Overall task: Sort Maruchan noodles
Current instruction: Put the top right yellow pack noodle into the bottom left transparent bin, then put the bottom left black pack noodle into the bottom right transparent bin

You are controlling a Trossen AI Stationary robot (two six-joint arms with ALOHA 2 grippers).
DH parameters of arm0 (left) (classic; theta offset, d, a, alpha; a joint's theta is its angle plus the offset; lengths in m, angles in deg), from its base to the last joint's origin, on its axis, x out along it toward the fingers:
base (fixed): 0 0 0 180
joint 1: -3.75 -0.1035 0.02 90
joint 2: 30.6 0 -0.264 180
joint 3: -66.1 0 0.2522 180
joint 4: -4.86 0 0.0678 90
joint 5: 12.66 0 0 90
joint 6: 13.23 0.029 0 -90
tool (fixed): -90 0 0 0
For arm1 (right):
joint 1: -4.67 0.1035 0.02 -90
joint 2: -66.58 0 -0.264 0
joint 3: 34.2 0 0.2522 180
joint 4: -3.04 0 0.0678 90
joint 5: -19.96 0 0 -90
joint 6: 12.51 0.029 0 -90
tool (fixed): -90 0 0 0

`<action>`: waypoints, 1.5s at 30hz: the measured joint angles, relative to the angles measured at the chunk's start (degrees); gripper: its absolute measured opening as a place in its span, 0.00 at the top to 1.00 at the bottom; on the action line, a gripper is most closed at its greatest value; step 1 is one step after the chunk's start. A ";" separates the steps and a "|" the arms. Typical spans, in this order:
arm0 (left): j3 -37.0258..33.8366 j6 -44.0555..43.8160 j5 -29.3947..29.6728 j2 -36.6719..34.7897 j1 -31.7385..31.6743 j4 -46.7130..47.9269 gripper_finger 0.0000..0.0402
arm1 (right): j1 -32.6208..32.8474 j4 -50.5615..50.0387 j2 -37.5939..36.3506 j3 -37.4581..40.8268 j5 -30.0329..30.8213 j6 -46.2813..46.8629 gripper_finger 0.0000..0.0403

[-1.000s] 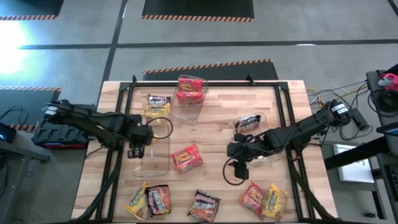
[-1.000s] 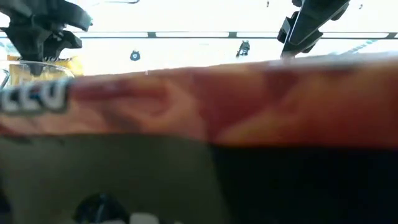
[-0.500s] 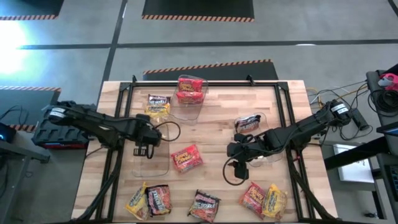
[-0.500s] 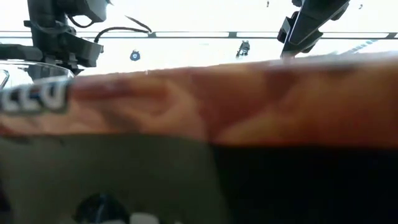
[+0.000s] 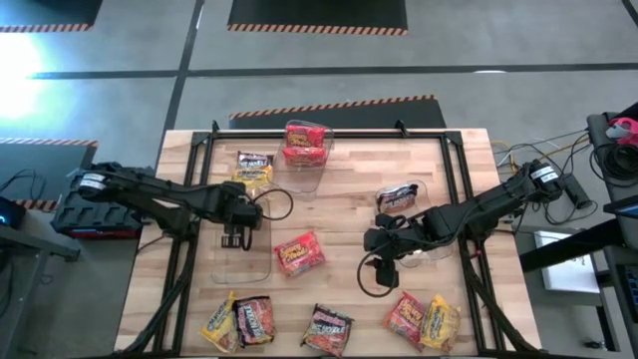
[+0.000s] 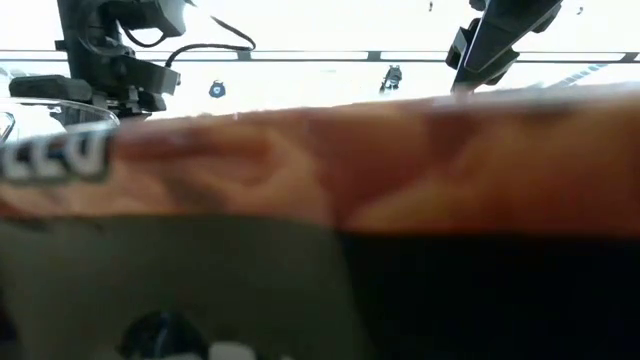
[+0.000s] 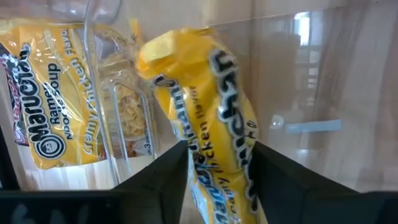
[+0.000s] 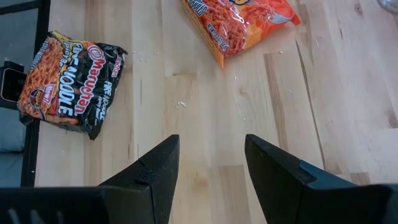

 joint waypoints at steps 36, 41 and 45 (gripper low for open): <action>14.18 -20.02 9.98 -0.46 0.46 4.87 0.49 | 0.01 0.04 0.00 0.00 0.00 0.00 0.57; 16.81 -29.16 7.43 -1.04 4.05 -2.67 0.49 | 0.00 0.04 0.00 0.00 -0.01 0.00 0.57; 15.69 -29.41 6.76 -0.48 9.84 -15.56 0.49 | 0.02 0.04 0.00 0.00 -0.01 0.00 0.57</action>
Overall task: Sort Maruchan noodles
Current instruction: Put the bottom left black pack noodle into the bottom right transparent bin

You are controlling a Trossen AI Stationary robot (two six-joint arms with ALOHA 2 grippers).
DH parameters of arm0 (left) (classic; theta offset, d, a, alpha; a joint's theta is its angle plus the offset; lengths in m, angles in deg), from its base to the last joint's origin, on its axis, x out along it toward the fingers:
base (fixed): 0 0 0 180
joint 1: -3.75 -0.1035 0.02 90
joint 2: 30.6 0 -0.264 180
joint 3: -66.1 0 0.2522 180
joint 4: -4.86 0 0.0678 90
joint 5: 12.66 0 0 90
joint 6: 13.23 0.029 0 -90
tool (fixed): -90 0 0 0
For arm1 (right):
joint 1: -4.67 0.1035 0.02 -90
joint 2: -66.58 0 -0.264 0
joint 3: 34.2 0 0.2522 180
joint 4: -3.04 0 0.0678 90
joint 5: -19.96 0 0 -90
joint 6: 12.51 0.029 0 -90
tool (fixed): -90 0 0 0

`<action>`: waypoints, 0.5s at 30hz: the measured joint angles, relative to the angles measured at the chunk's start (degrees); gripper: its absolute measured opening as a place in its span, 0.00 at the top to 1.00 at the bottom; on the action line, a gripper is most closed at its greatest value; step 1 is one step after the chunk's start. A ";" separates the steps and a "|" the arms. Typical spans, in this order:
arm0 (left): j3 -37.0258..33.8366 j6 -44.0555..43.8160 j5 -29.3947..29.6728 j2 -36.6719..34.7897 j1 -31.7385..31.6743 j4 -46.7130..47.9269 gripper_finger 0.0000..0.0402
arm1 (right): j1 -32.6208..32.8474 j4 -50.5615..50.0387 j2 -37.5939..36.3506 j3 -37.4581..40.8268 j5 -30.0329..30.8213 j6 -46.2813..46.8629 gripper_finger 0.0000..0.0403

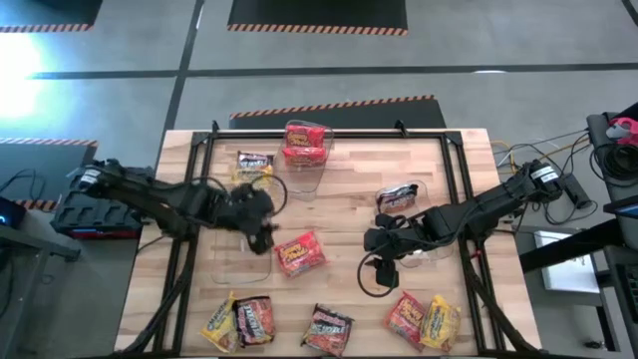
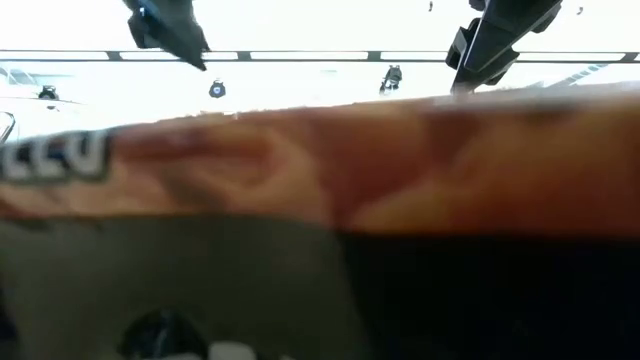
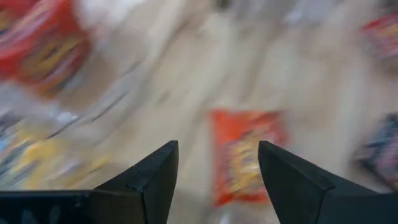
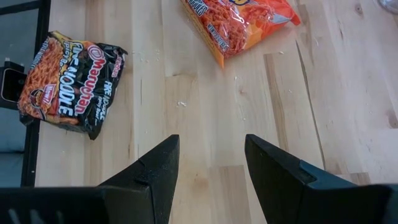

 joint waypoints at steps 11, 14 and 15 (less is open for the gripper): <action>0.35 -18.99 -1.08 8.79 15.48 -9.38 0.49 | -0.01 0.25 -0.02 0.00 -0.41 0.00 0.57; 1.57 -25.97 -3.19 11.50 18.47 -9.59 0.49 | -0.02 0.28 -0.02 0.00 -0.43 0.00 0.57; 2.06 -27.72 -3.68 12.35 19.40 -9.47 0.49 | 0.00 0.31 -0.02 0.00 -0.43 0.00 0.57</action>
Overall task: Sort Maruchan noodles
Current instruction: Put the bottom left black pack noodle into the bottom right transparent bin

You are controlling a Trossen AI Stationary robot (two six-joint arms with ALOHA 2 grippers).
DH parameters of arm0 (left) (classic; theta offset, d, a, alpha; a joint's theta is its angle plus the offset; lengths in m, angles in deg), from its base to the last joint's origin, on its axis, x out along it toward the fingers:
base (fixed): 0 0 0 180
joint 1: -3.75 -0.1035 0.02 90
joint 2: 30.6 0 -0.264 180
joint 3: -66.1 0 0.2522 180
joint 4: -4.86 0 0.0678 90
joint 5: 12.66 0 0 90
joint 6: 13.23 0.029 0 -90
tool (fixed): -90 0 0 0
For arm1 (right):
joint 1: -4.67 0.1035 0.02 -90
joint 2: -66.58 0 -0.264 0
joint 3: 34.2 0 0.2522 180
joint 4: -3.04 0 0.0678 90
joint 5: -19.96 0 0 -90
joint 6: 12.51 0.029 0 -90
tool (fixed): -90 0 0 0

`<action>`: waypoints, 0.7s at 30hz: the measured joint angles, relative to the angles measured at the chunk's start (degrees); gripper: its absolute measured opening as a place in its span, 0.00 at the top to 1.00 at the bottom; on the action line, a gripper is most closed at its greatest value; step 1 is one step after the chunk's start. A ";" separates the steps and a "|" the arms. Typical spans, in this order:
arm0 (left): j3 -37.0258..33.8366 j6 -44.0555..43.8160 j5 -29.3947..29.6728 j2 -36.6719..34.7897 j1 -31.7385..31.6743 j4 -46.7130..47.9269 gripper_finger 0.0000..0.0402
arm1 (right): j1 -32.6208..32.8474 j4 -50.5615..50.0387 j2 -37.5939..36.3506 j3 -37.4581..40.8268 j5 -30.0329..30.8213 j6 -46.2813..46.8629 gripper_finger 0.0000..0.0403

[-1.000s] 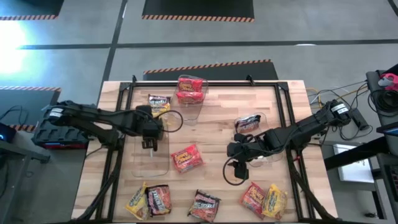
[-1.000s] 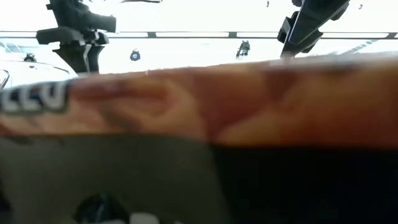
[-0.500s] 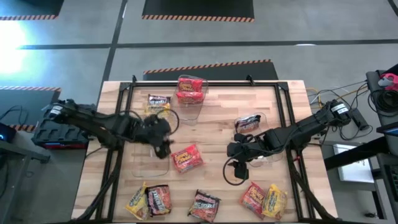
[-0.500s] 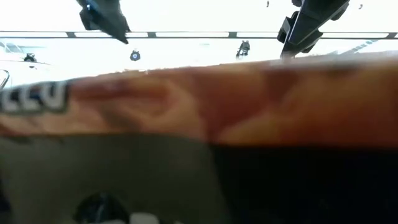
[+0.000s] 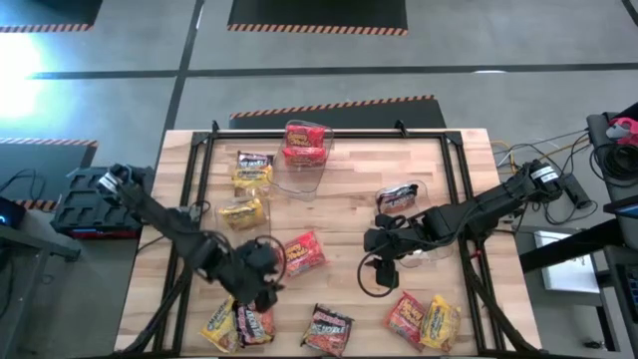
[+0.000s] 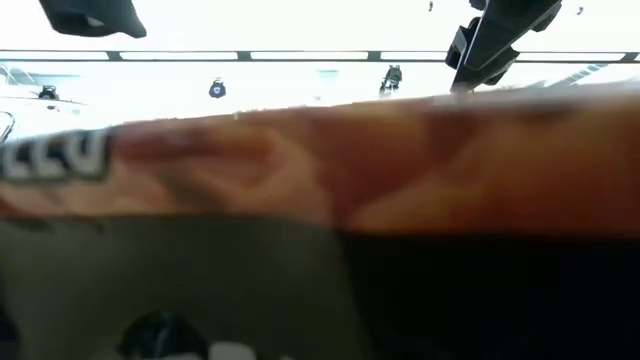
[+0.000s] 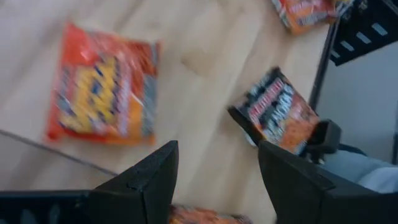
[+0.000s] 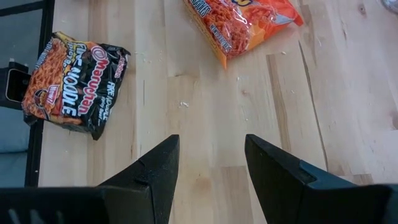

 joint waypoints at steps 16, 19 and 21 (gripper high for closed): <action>11.76 -37.79 -0.09 12.48 17.69 11.53 0.49 | -0.02 0.00 0.00 0.00 0.02 -0.02 0.57; 13.14 -47.39 -0.17 14.91 20.52 13.98 0.49 | -0.02 0.00 0.00 0.00 0.02 0.00 0.57; 14.15 -53.62 -0.08 16.09 22.86 16.11 0.49 | -0.01 0.00 0.00 0.00 0.02 0.00 0.57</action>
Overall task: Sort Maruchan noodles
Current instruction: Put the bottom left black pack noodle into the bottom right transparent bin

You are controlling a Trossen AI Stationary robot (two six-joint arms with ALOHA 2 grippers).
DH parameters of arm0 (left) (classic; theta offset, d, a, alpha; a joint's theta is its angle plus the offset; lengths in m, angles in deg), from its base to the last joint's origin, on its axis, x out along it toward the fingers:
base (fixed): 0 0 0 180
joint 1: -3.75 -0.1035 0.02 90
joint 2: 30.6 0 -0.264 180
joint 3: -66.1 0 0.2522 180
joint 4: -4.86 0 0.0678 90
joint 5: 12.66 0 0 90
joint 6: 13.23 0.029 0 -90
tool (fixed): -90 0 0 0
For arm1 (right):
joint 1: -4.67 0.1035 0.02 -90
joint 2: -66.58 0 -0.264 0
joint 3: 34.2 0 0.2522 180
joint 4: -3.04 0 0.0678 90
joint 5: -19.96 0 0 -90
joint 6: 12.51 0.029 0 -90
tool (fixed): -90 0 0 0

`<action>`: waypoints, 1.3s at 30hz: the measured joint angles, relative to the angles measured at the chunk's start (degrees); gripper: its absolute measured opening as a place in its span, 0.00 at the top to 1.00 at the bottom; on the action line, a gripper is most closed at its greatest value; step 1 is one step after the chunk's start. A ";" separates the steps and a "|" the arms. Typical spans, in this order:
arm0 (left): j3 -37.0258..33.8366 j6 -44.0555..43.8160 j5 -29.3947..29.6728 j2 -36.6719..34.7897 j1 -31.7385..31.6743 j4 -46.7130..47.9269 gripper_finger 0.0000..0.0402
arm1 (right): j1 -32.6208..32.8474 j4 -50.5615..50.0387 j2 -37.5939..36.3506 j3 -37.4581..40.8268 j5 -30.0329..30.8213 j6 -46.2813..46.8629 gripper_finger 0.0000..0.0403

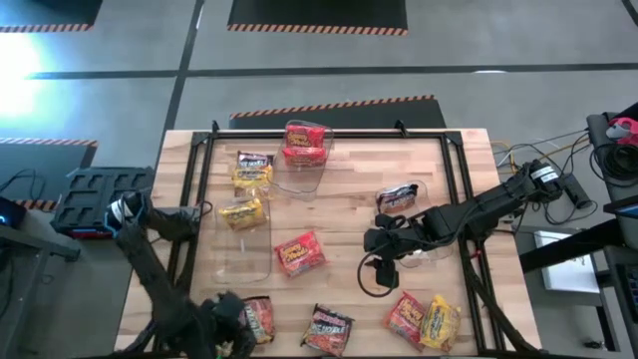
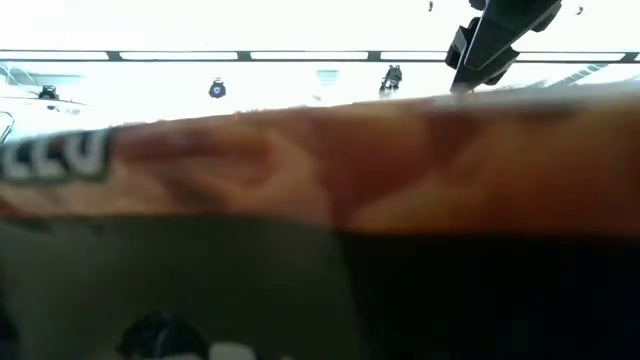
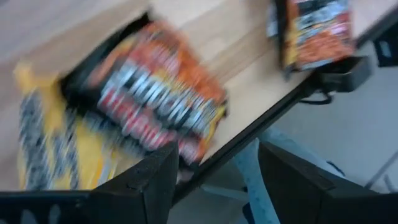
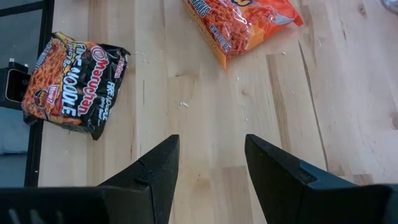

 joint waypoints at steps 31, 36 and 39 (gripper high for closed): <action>-11.92 -15.26 5.81 3.78 4.66 -3.84 0.27 | 0.00 0.00 0.00 0.02 0.00 0.00 0.57; -15.33 -15.05 9.27 2.53 4.68 -7.30 0.27 | -0.01 0.00 0.00 0.02 0.00 -0.01 0.57; -17.24 -14.94 11.59 1.84 4.68 -9.62 0.27 | -0.02 0.00 0.00 0.02 0.01 0.00 0.57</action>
